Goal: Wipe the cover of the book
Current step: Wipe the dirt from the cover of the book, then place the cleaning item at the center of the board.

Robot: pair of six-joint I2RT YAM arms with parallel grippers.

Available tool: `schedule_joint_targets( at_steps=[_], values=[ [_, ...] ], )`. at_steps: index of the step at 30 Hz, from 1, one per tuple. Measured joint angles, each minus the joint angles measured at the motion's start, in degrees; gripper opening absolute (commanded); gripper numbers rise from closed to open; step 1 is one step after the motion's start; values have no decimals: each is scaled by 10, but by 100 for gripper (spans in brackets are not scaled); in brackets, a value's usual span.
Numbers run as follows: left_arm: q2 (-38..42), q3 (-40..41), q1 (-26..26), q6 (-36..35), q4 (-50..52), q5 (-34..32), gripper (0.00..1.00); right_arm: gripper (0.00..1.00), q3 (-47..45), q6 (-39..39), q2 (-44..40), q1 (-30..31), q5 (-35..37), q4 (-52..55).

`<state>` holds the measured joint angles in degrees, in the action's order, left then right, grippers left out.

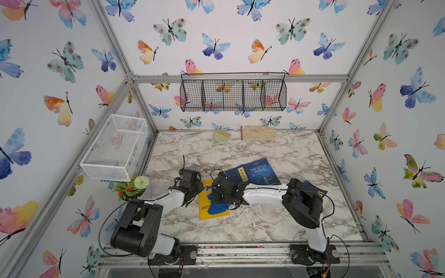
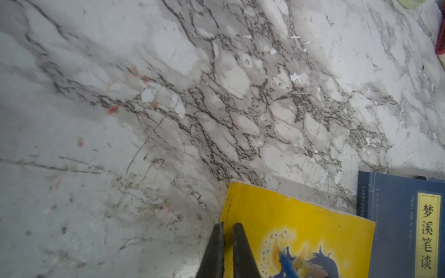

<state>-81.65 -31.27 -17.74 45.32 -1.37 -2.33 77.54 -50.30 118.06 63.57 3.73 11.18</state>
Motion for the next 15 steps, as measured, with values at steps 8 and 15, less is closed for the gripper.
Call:
schedule_joint_targets(
  at_steps=[8, 15],
  values=[
    [9, -4, 0, -2, 18, 1, 11, 1, 26, 57, -22, -101, 2, 107],
    [40, -24, -16, -12, 111, 3, 14, 6, 62, 139, -118, -275, 26, 222]
  ],
)
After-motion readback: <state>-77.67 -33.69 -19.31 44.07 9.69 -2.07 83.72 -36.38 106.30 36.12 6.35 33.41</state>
